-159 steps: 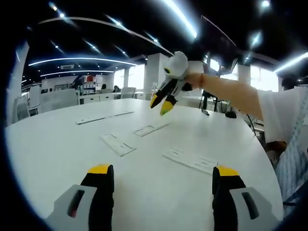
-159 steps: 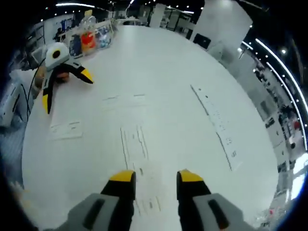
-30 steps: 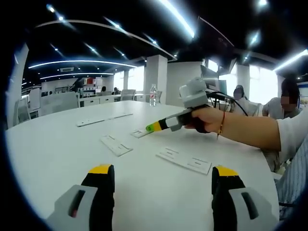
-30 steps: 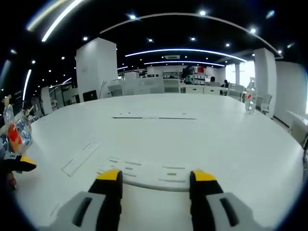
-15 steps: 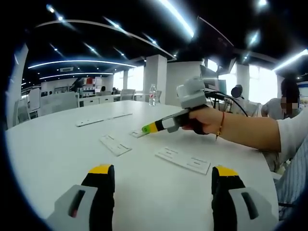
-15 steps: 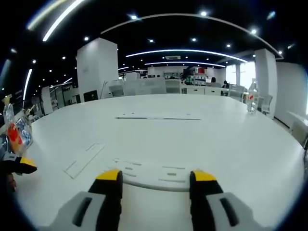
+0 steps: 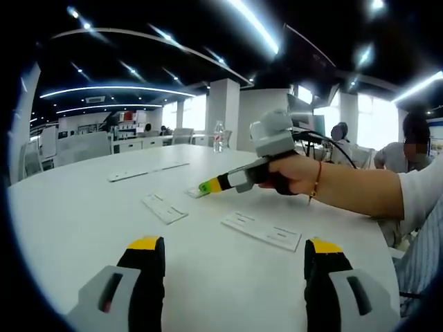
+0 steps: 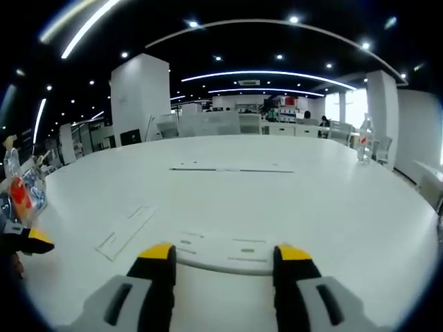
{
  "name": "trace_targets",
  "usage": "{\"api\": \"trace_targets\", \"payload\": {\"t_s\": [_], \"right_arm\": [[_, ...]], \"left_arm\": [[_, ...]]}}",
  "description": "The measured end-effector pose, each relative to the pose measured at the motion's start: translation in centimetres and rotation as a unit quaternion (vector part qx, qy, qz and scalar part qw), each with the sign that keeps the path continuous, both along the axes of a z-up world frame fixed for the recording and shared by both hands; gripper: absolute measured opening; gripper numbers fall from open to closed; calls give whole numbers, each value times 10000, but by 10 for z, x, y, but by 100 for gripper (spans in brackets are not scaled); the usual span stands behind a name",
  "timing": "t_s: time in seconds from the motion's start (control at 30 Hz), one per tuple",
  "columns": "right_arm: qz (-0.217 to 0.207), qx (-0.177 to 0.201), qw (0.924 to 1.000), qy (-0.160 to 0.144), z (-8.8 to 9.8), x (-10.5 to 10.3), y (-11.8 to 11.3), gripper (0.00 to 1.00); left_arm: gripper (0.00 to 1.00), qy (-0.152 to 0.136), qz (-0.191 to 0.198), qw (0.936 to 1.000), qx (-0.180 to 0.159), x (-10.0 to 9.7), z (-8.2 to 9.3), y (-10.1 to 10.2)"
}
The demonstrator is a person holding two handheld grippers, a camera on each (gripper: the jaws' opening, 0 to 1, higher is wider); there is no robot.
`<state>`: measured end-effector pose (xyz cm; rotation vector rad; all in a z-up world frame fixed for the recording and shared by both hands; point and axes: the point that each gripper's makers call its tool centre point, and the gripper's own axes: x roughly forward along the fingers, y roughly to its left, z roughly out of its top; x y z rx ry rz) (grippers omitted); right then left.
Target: Locate the socket holder cover, grip the socket holder cover, clip it into the socket holder slot.
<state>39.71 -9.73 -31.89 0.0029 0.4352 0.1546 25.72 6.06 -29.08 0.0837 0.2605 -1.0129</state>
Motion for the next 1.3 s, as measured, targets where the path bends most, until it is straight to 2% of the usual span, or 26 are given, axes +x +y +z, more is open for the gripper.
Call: {"api": "trace_targets", "payload": {"t_s": [0.23,0.4,0.57,0.77,0.8,0.87,0.93,1.03,1.17,1.3], "right_arm": [[-43,-17,10000,14,0,0,0,58],[-127,123,9998,21,0,1,-2,57],[-178,172,9997,28,3,-1,-8,56],[-278,66,9993,-239,18,-6,-25,55],[-301,139,9986,-403,26,-6,-28,52],[-296,223,9946,-968,51,-5,-37,49],[-225,24,9911,-1311,75,-6,-47,52],[104,82,9842,-1765,109,-13,-46,56],[415,238,9738,-2224,148,-24,-49,62],[506,131,9681,-2449,167,-35,-55,66]], "left_arm": [[82,11,-16,10000,35,0,-2,-1],[83,-18,33,10000,81,3,-4,3],[83,-21,167,9998,-54,9,0,8],[82,-66,193,9998,-88,11,2,8],[82,-55,195,9998,-77,11,1,8],[83,-56,187,9998,-23,12,0,9],[83,-55,165,9998,-38,11,0,8],[83,-53,177,9998,-52,12,-1,8],[83,-32,173,9998,-78,13,-1,8],[83,-25,222,9997,-87,16,-2,10]]}}
